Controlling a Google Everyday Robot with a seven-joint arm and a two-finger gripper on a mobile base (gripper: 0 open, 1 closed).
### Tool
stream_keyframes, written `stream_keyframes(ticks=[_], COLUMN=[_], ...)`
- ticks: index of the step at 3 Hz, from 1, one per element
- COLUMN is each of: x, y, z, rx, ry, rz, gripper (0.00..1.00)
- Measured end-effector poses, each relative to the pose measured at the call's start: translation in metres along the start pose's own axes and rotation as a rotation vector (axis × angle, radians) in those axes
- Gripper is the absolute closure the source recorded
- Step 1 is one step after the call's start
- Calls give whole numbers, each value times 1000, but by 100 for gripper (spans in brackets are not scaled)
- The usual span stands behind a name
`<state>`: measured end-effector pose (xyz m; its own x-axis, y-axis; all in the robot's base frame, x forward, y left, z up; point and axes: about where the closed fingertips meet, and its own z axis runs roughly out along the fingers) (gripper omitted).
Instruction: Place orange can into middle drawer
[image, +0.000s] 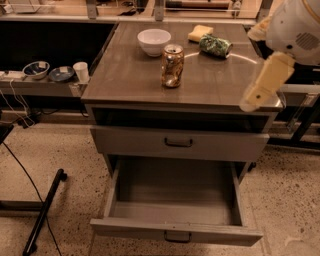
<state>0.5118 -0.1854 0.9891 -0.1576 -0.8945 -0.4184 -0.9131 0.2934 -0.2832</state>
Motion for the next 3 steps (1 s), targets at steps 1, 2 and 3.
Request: stream_keyframes(ticks=[1, 2, 3], x=[-38, -61, -75], y=[-44, -85, -114], z=[25, 49, 75], rx=[42, 72, 66], ry=[-156, -244, -309], rz=[-2, 44, 125], gripper=[0, 0, 0])
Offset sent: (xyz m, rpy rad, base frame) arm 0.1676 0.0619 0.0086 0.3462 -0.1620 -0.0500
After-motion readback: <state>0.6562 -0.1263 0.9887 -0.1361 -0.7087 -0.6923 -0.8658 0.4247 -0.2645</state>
